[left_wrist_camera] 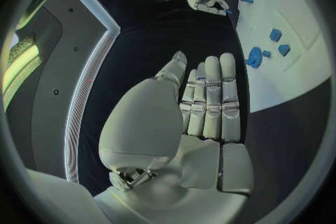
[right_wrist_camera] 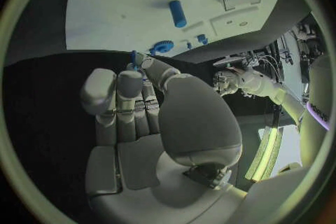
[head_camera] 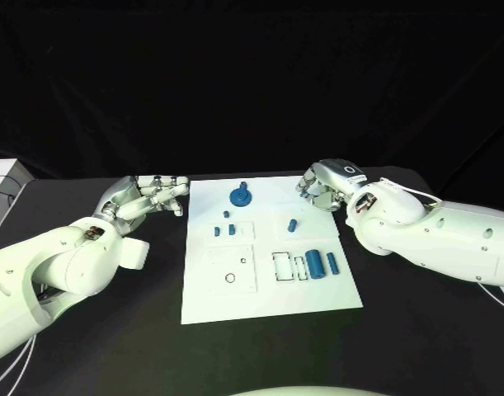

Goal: Assemble the parts on the task board

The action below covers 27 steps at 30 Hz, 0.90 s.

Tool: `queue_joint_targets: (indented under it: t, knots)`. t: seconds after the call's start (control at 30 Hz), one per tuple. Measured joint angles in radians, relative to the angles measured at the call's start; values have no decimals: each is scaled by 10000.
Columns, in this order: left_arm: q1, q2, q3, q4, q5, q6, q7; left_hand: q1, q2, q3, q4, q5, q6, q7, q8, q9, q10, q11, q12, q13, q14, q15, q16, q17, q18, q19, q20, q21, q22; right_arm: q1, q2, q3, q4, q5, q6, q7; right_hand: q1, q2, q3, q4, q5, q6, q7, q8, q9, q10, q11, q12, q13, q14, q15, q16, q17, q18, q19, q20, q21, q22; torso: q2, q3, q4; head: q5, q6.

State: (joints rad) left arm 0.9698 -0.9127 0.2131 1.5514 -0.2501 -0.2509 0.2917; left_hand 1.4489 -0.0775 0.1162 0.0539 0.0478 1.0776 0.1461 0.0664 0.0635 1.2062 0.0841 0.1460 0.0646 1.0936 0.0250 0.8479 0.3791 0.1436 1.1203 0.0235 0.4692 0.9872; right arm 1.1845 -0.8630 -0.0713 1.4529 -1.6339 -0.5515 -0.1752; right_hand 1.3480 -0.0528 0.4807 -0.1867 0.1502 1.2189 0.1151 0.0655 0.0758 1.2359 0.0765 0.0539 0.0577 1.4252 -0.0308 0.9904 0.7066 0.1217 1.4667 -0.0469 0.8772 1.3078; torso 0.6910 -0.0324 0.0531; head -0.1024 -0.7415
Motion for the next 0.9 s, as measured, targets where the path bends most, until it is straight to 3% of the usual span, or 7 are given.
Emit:
queue_joint_targets:
  t: [0.27, 0.4, 0.67, 0.9]
  knots:
    - [0, 59, 0, -48, -1, 0, 0, 0, 0, 0, 0, 0, 0, 0, 0, 0, 0, 0, 0, 0, 0, 0, 0, 0, -1, 0, 0, -16, 0, -19, -104, 17, 1082, 208, -160, 120, 52, -52, -1, 1, -19, 30, 29, 0, 0, 2, 2, 0, 0, 0, 0, 39, -1, -55, 14, -14, -1, -2, 0, 0, 0, 174, 12]
    - [0, 130, 0, -68, -1, 1, 0, 0, 0, 0, 0, 0, 0, 0, 0, 0, 0, 0, 0, -1, 0, 0, 0, 14, 0, 0, 0, -16, 10, -155, 127, -58, 1500, 236, -152, 186, 52, -52, -2, 1, -20, 30, 29, 0, 0, 2, 2, 0, 0, 0, 1, 39, -1, -61, 17, -16, -1, -2, -5, 0, 7, 326, -15]
    - [0, 263, -2, -99, -2, 3, 3, 0, 0, 0, 0, 0, 0, 0, 0, 0, 0, 0, 0, -1, 0, 0, -43, 23, 0, -1, 1, -16, 9, -523, 753, -217, 1680, 145, 68, 227, 53, -52, -5, 1, 9, 30, 29, 0, -2, 3, 2, 0, 0, 0, 1, 39, -18, -71, 17, -16, -12, -4, -12, -28, 26, 631, -114]
    - [0, 317, -3, -116, -2, 4, 6, 0, 0, -1, 0, 0, 0, 0, 0, 0, 0, 0, 0, -1, 0, 0, -42, 22, 0, -1, 1, -16, 9, -908, 1204, -288, 1610, -51, 492, 194, 53, -52, -7, 1, 8, 30, 29, 0, -9, 3, 3, 0, 0, 0, 1, 39, -44, -81, 15, -14, -88, -5, -16, -35, 34, 793, -205]
